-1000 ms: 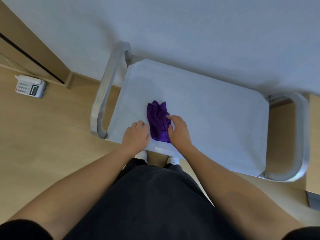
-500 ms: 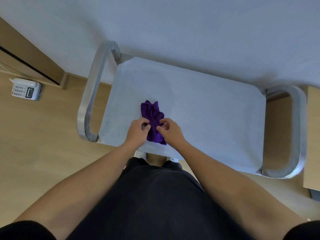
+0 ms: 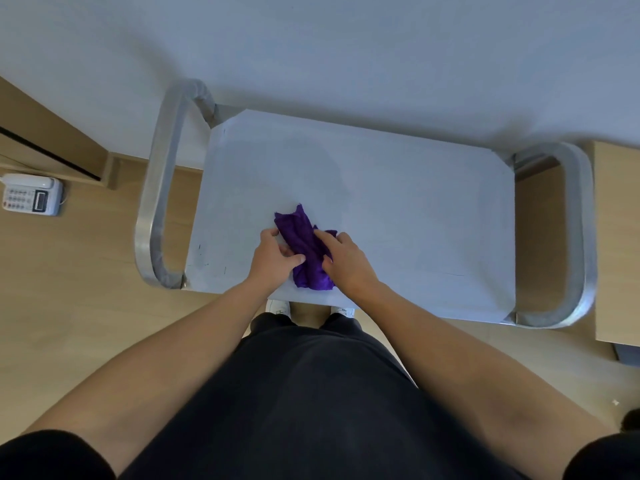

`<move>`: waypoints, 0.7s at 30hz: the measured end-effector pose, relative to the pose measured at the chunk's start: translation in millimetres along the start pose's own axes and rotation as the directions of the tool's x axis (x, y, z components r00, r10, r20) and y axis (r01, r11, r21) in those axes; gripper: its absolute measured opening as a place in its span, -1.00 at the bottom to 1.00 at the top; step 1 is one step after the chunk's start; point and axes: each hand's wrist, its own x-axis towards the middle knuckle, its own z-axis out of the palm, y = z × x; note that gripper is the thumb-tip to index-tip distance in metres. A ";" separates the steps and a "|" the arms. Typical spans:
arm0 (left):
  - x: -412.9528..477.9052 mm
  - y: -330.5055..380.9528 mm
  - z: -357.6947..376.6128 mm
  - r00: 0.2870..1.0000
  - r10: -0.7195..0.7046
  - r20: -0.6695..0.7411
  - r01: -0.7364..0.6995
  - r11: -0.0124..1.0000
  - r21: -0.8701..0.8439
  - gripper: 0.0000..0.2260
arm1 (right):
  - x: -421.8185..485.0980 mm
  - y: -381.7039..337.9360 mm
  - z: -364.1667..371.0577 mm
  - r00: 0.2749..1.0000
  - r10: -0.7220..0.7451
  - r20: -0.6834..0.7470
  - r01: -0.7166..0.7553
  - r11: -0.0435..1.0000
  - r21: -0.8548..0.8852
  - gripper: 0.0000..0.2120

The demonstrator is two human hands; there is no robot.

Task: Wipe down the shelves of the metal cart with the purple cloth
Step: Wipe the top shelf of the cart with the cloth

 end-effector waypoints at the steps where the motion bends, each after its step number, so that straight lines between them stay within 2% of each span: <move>1: 1.1 0.0 0.3 0.999 0.010 0.034 -0.011 0.999 0.034 -0.61 | -0.2 2.5 0.4 1.000 0.030 0.001 -0.030 0.999 -0.013 -0.58; 4: 1.9 0.9 1.9 0.991 0.085 0.099 -0.101 0.980 0.173 -0.84 | 0.6 7.8 -0.6 0.990 0.096 -0.102 -0.102 0.994 -0.049 -0.70; 6: 1.6 1.9 3.5 0.988 0.116 0.103 -0.134 0.972 0.194 -0.84 | 1.2 10.4 -1.6 0.984 0.086 -0.153 -0.098 0.992 -0.076 -0.70; 8: -0.4 3.4 6.2 0.987 0.100 0.128 -0.120 0.980 0.160 -0.83 | 1.4 12.6 -3.0 0.988 0.088 -0.130 -0.089 0.996 0.003 -0.69; 11: -5.1 5.7 12.3 0.986 0.054 0.157 -0.063 0.997 0.054 -0.84 | -1.8 14.6 -2.6 0.998 0.062 -0.020 -0.055 0.966 0.251 -0.66; 14: -10.3 10.6 14.8 0.975 0.054 0.217 -0.038 0.996 -0.078 -0.83 | -6.5 16.5 3.4 0.999 0.000 0.037 -0.013 0.944 0.330 -0.68; 16: -11.9 13.9 13.6 0.967 0.081 0.243 -0.063 0.995 -0.079 -0.82 | -7.5 19.9 5.7 1.000 0.016 0.026 -0.024 0.930 0.366 -0.74; 20: -14.1 20.3 12.9 0.946 0.150 0.287 -0.112 0.983 -0.145 -0.98 | -8.0 23.1 1.3 0.998 0.055 -0.022 -0.037 0.869 0.493 -0.80; 21: -13.3 21.0 13.1 0.946 0.153 0.287 -0.109 0.981 -0.163 -0.95 | -8.4 23.0 -0.4 0.998 0.052 -0.032 -0.029 0.865 0.501 -0.80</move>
